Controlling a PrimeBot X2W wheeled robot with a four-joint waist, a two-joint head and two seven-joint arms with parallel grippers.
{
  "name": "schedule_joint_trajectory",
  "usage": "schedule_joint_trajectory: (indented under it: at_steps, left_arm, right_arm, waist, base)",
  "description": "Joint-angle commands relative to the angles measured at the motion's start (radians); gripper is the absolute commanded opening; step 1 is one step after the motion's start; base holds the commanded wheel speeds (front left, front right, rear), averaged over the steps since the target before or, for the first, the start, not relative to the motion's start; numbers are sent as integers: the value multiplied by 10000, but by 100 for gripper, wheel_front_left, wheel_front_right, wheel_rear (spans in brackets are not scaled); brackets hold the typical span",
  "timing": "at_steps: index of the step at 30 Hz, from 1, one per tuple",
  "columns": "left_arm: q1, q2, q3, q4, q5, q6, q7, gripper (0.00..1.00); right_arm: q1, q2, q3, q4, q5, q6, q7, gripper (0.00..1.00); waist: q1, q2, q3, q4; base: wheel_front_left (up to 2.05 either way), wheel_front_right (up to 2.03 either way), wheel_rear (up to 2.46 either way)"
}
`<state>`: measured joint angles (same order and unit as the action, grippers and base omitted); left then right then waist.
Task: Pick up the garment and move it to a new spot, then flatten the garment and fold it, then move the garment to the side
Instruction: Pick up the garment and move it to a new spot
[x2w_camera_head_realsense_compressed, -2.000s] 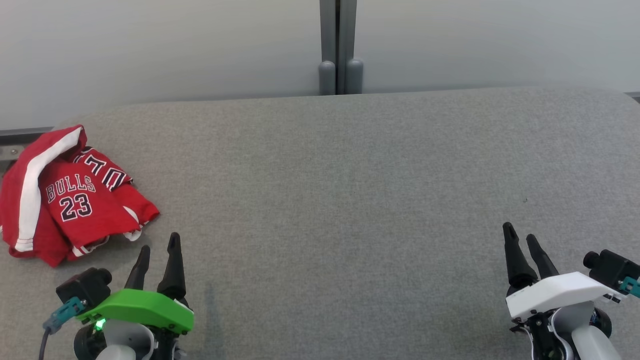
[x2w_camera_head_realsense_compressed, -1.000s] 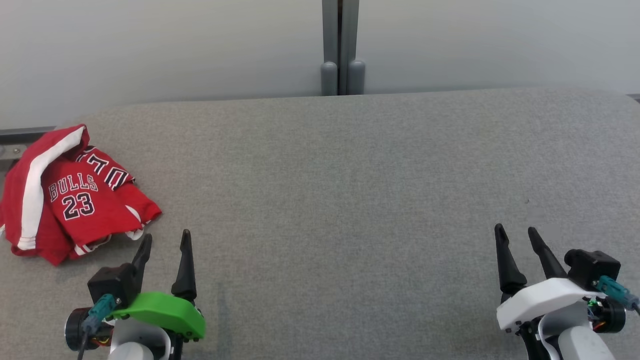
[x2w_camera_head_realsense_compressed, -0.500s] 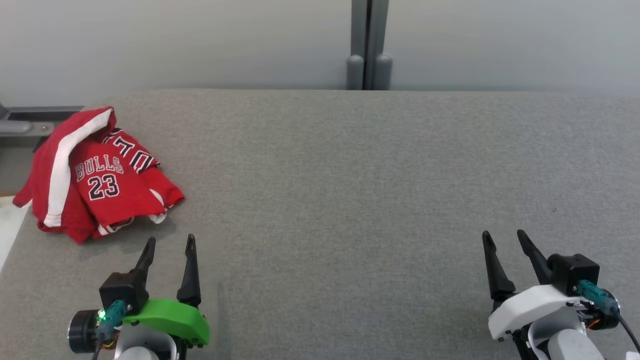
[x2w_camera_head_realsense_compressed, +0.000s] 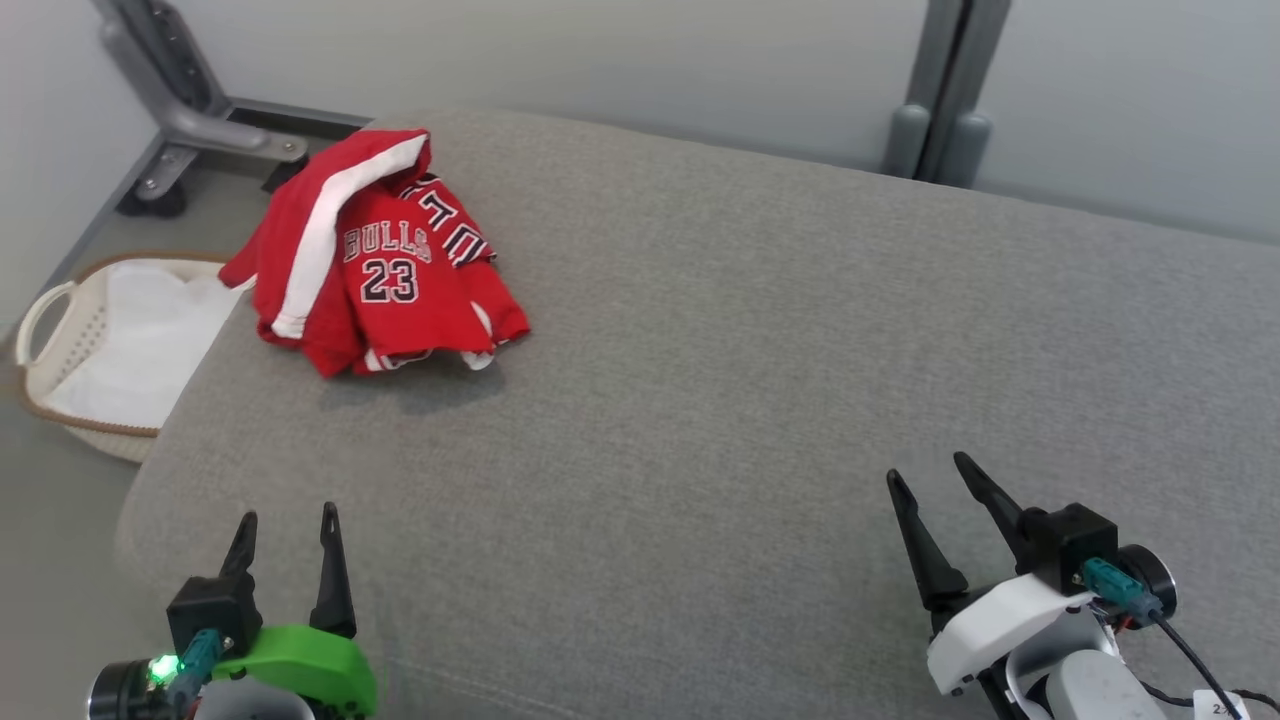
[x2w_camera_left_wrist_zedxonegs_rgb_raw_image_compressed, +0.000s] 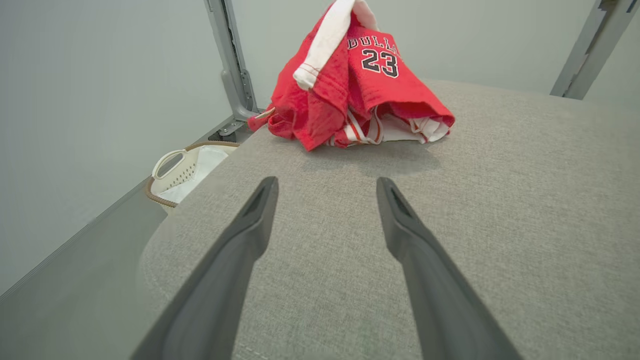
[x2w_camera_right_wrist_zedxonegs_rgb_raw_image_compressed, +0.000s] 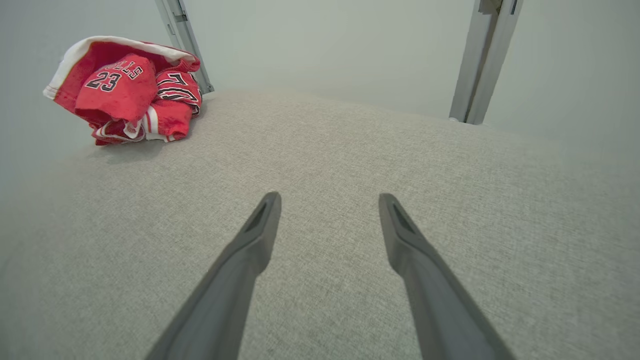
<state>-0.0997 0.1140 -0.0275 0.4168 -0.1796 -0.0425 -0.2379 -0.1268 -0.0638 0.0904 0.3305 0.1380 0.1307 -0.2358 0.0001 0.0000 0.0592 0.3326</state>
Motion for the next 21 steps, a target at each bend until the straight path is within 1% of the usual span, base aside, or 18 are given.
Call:
schedule_joint_trajectory:
  at_steps: [1,6,10,13,17,21]
  left_arm:
    - [202,-28,106,34,235,8,-80,100]
    - [337,-167,522,162,513,-6,-169,100]
    - [218,-308,738,25,629,-268,-230,100]
    - [-164,-383,897,28,704,-445,-306,100]
    - [-990,-422,1096,-59,499,-714,-271,100]
    - [-2108,-98,1127,2,356,-852,-270,100]
  right_arm:
    - [-115,-89,82,37,-226,0,-99,100]
    - [-238,-161,318,118,-563,-1,-190,100]
    - [-354,-341,366,92,-923,-1,-254,100]
    - [-546,-484,370,34,-1176,-1,-316,100]
    - [-776,-709,265,-61,-1301,-1,-309,100]
    - [-1127,-819,274,-190,-1455,-1,-308,100]
  waist:
    - [-1,0,333,1122]
    - [-1,0,590,1552]
    - [-1,0,958,1677]
    - [-1,0,1366,1637]
    - [-1,0,1976,1399]
    - [-1,0,2611,1039]
  base:
    - [0,0,0]
    - [0,0,0]
    - [0,0,0]
    - [0,0,0]
    - [0,0,0]
    - [0,0,0]
